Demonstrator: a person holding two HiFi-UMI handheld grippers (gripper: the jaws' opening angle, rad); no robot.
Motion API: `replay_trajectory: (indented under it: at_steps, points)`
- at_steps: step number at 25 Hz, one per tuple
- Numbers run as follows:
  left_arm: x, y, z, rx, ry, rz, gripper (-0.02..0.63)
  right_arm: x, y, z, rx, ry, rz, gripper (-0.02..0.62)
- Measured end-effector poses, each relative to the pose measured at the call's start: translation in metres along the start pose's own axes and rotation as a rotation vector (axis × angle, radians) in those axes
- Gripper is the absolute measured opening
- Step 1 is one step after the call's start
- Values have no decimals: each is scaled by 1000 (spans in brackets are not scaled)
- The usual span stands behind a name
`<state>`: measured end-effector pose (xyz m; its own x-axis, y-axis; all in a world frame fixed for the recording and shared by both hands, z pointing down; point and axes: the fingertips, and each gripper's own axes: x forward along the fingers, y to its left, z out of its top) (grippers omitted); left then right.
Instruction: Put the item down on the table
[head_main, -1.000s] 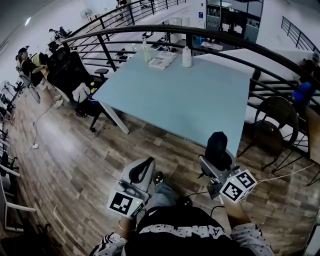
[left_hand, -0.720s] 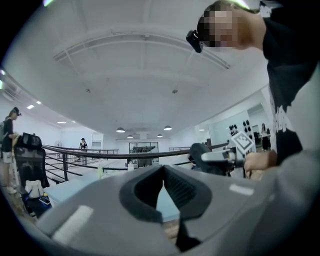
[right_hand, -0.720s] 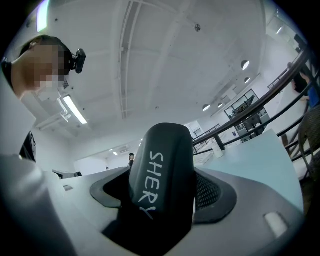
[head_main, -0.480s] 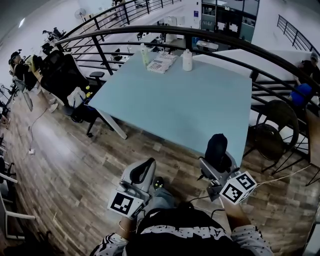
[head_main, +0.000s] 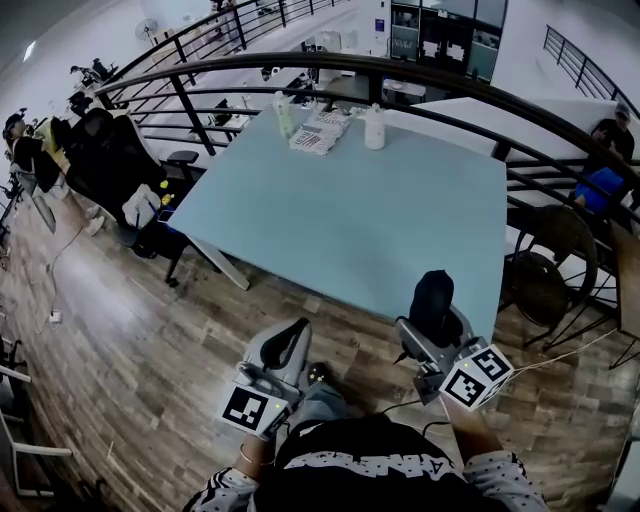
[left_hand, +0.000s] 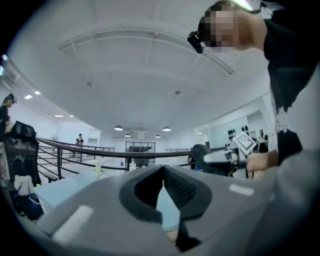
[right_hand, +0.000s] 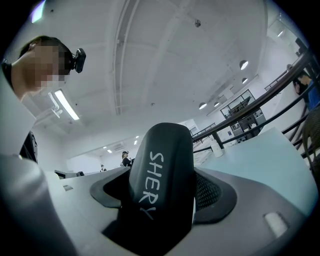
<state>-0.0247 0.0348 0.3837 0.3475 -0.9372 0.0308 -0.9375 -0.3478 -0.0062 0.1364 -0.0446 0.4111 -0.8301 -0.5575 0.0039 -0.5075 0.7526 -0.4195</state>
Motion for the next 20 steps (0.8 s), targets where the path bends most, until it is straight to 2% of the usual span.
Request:
replay_trajectory:
  at_steps: [13,20]
  points:
    - [37,91,0,-20,-16,-10,0,89,-11,12,-13,-3,-29,374]
    - [51,133,-3,-36,-21,-41,0,124,-14,13,-21,-1,-77,374]
